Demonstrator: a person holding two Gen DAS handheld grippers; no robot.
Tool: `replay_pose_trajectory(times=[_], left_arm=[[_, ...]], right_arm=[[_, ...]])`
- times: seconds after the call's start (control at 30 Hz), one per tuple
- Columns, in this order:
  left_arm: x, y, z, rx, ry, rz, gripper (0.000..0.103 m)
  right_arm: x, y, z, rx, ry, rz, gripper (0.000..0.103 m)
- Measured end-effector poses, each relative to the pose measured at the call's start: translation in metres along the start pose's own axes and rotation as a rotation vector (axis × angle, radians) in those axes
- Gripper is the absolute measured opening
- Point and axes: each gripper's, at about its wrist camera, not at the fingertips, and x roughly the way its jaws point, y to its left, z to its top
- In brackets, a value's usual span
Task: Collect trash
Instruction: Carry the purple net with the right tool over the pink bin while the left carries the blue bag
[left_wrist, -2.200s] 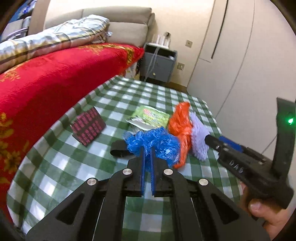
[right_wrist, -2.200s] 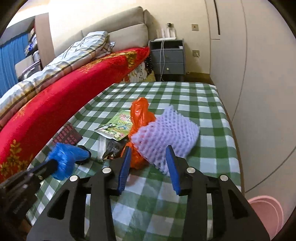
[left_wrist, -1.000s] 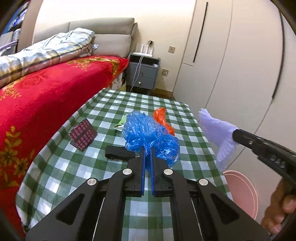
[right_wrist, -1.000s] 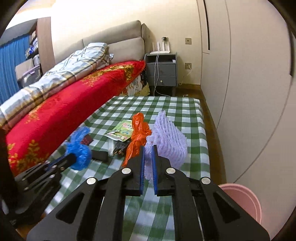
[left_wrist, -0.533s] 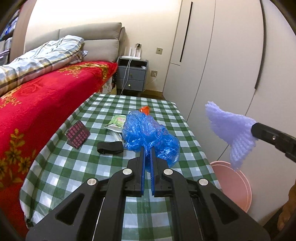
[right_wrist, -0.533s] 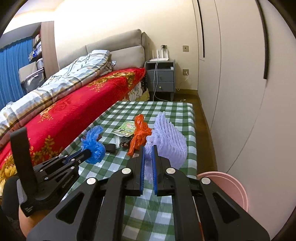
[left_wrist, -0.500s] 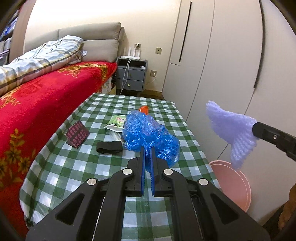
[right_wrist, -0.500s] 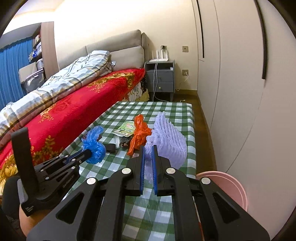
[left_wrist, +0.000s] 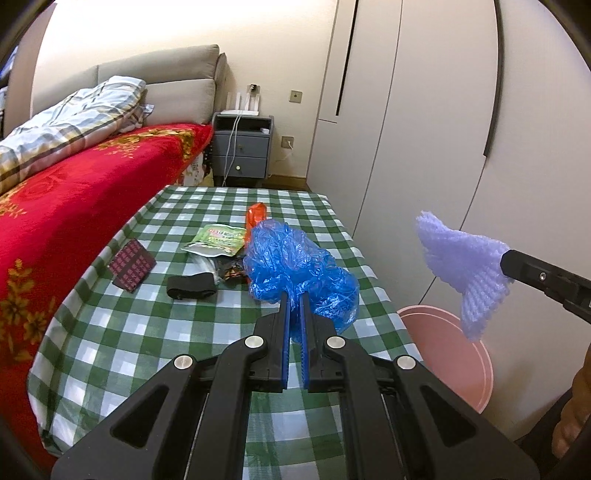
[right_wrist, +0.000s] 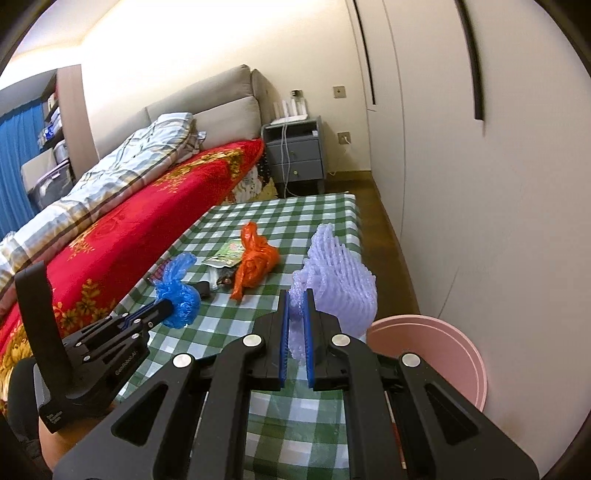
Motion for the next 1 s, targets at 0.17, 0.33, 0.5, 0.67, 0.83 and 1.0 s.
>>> replay_pose_trajectory(times=[0.17, 0.33, 0.5, 0.67, 0.83, 1.0], left_arm=[[0.004, -0.007, -0.001, 0.007, 0.004, -0.023, 0.004], [0.007, -0.019, -0.001, 0.020, -0.001, -0.053, 0.004], [0.013, -0.033, -0.003, 0.030, 0.007, -0.085, 0.004], [0.020, -0.049, -0.005, 0.041, 0.019, -0.126, 0.004], [0.031, -0.071, -0.010, 0.056, 0.041, -0.178, 0.004], [0.044, -0.099, -0.015, 0.079, 0.063, -0.228, 0.004]], right_arm=[[-0.002, -0.009, -0.001, 0.016, -0.002, -0.019, 0.008], [-0.008, -0.024, 0.001, 0.049, -0.013, -0.041, 0.008], [-0.012, -0.038, 0.002, 0.078, -0.016, -0.067, 0.008], [-0.016, -0.052, 0.001, 0.110, -0.015, -0.093, 0.008], [-0.019, -0.063, -0.001, 0.131, -0.011, -0.121, 0.008], [-0.023, -0.076, -0.004, 0.144, -0.009, -0.151, 0.008]])
